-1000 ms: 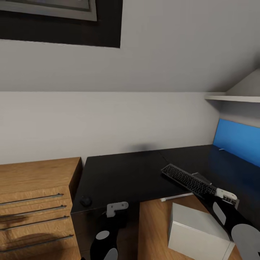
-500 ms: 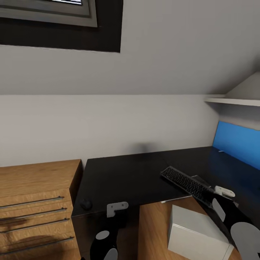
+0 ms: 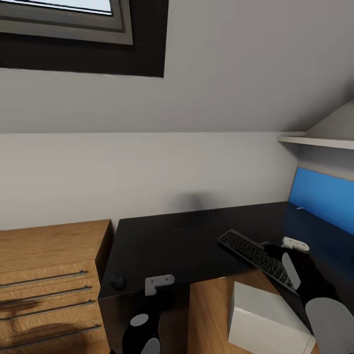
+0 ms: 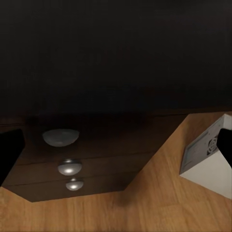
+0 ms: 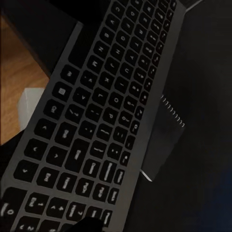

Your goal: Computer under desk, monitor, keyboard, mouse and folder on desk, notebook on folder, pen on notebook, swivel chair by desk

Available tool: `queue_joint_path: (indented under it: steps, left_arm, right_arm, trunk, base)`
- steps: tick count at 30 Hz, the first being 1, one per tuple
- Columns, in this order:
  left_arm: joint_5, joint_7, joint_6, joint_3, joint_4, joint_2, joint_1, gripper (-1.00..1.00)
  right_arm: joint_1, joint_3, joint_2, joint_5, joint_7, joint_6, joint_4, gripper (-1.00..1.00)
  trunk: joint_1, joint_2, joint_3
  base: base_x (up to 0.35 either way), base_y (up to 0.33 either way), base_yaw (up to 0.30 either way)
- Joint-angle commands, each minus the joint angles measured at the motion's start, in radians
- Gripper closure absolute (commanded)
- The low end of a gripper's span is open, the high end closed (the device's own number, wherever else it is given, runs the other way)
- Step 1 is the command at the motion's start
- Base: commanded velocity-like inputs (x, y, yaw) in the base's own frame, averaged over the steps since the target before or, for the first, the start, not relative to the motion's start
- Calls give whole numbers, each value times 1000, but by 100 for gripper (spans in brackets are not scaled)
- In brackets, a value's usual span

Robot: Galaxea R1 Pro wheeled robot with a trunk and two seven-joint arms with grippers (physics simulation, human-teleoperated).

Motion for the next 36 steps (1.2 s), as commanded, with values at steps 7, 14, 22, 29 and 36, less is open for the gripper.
queue_joint_path:
  steps: [7, 14, 22, 29, 36]
  left_arm:
    - [7, 8, 3, -1, -1, 0, -1, -100]
    - [7, 8, 3, -1, -1, 0, -1, -100]
    - [6, 8, 3, -1, -1, 0, -1, -100]
    - [5, 8, 3, -1, -1, 0, -1, -100]
    - [5, 9, 2, -1, -1, 0, -1, -100]
  right_arm:
    - [2, 1, 3, -11, -7, 16, -12, -100]
    - [3, 1, 8, -11, -7, 17, -13, -100]
    - [3, 1, 14, -11, -7, 17, -12, -100]
    - [3, 1, 24, -9, -8, 17, -12, -100]
    - [3, 1, 22, -5, -8, 10, -10, -100]
  trunk:
    - [-12, 20, 8]
    - [-12, 20, 8]
    - [-12, 20, 8]
    - [-12, 20, 8]
    - [-12, 20, 8]
  base:
    - [0, 0, -3]
    - [0, 0, -157]
    - [0, 0, -199]
    - [0, 0, -22]
    - [111, 0, -2]
